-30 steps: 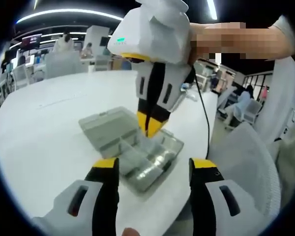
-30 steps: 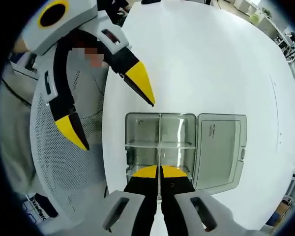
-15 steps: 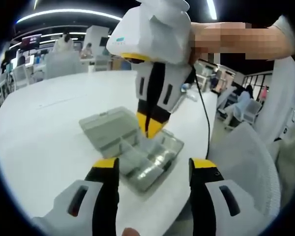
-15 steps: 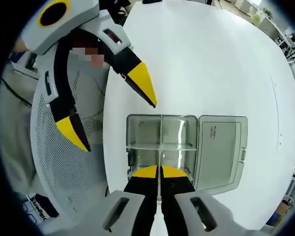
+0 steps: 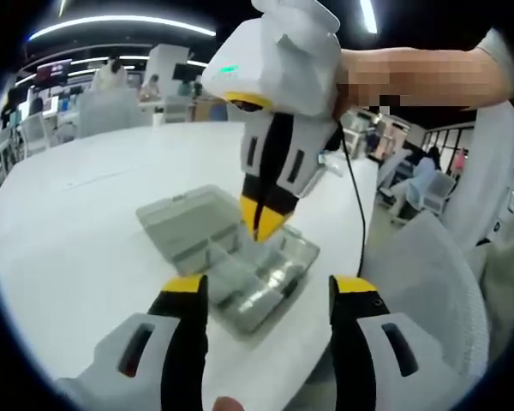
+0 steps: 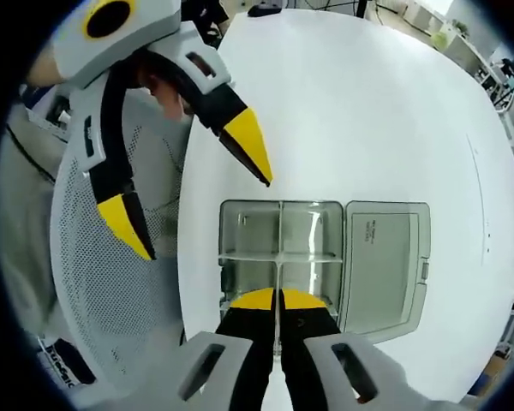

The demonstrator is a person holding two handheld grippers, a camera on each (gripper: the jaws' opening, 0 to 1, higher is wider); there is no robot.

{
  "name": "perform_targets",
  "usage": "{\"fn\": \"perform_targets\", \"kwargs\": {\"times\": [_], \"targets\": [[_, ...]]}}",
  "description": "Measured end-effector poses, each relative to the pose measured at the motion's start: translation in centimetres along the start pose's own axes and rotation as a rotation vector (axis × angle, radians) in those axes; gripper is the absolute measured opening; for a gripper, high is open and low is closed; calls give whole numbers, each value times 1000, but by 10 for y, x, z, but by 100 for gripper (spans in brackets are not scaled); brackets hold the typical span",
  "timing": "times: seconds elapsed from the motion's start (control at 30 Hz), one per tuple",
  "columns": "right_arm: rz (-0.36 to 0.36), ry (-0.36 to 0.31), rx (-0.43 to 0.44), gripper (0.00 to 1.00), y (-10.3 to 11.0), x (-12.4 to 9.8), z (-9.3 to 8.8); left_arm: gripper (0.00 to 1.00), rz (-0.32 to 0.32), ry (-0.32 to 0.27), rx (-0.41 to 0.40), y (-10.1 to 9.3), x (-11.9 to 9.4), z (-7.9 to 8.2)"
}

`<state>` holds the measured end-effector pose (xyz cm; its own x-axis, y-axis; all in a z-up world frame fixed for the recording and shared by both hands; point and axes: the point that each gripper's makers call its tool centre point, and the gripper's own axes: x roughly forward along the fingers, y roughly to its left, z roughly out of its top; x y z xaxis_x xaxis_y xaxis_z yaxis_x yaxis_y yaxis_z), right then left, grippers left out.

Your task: Insert the divider into the dual guide fixture by aligning both edges with the guide slots and pushing it downward to the bottom, including one-sided entry, uneven engagement, binding, and posture correction.

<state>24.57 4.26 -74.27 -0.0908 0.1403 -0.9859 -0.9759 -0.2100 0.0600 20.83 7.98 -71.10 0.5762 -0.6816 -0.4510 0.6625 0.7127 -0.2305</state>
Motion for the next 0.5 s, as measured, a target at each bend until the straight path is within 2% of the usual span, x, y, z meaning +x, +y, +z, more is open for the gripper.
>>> {"fn": "perform_targets", "kwargs": {"times": [0.23,0.5], "targets": [[-12,-50,22,0,-1,3,-2,55,-2,3,6,-2,2,1],[-21,-72,27,0,-3,8,-5,55,1,10,5,-2,1,-2]]}}
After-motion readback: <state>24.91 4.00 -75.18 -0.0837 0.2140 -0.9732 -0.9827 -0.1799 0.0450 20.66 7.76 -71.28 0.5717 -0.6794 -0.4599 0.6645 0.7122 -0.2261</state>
